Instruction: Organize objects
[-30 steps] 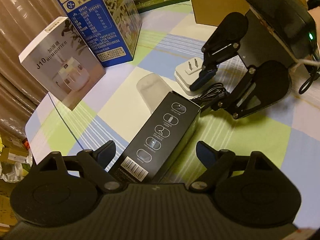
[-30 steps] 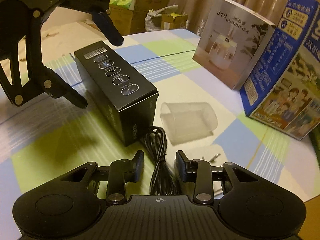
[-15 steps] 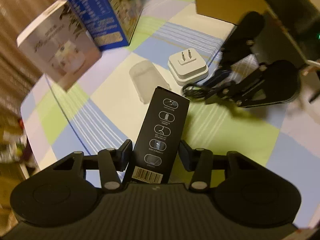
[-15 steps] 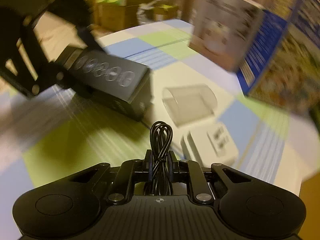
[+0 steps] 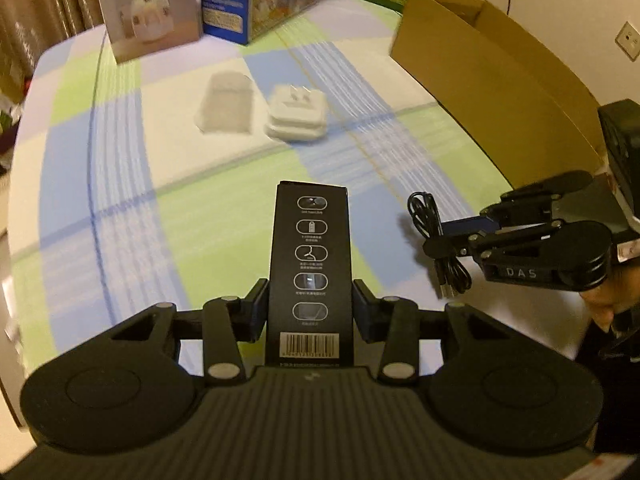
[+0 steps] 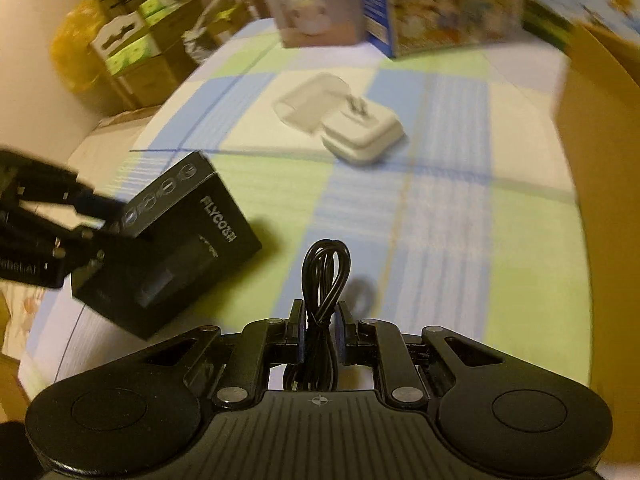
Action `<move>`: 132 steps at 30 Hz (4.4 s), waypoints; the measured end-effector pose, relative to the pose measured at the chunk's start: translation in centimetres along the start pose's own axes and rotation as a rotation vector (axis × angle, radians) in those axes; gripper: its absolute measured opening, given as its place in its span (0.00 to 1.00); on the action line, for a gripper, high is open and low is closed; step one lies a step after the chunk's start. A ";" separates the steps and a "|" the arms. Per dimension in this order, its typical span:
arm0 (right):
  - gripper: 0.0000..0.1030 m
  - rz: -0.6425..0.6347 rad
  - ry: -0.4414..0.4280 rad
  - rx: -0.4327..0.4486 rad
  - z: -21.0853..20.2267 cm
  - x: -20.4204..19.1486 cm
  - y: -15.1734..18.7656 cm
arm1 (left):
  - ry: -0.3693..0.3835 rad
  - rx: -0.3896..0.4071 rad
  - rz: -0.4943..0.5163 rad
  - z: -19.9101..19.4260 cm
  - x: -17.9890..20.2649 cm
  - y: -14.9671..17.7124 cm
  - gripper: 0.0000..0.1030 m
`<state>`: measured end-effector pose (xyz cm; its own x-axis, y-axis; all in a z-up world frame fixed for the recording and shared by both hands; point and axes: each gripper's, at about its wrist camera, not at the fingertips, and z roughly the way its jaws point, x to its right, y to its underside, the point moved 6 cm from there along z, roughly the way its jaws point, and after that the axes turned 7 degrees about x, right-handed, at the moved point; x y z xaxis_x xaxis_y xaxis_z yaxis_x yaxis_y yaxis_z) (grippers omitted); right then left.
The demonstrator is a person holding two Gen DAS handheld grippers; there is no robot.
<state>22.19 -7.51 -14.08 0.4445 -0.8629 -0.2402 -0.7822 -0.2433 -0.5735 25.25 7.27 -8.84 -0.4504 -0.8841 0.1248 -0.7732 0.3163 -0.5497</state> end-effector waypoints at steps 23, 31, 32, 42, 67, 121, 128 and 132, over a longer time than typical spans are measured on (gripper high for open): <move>0.11 0.003 0.022 0.029 -1.4 0.9 4.2 | -0.118 -0.037 0.001 1.8 4.5 1.3 0.37; 0.11 0.080 -0.008 0.100 -5.4 1.3 3.4 | -0.130 0.055 -0.124 -1.3 5.8 0.9 0.37; 0.11 0.086 -0.010 0.109 -6.0 1.2 3.3 | -0.127 0.070 -0.141 -1.8 6.2 0.9 0.37; 0.11 0.102 0.010 0.186 -12.5 1.9 3.4 | -0.114 0.167 -0.240 -6.3 10.7 1.5 0.37; 0.11 0.125 0.025 0.252 -18.3 3.0 5.0 | -0.077 0.253 -0.260 -10.8 16.3 2.0 0.37; 0.11 0.221 0.158 0.386 -25.2 11.6 3.4 | 0.027 0.322 -0.197 -9.8 23.8 -4.8 0.37; 0.11 0.223 0.177 0.399 -26.1 12.8 3.1 | 0.043 0.318 -0.181 -9.2 25.0 -5.6 0.37; 0.11 0.229 0.187 0.405 -26.5 13.5 3.0 | 0.052 0.315 -0.170 -8.8 25.7 -6.1 0.37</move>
<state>14.26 -31.64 1.68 0.1667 -0.9477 -0.2722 -0.6014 0.1210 -0.7897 14.47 -14.39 4.98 -0.3556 -0.8935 0.2742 -0.6672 0.0372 -0.7439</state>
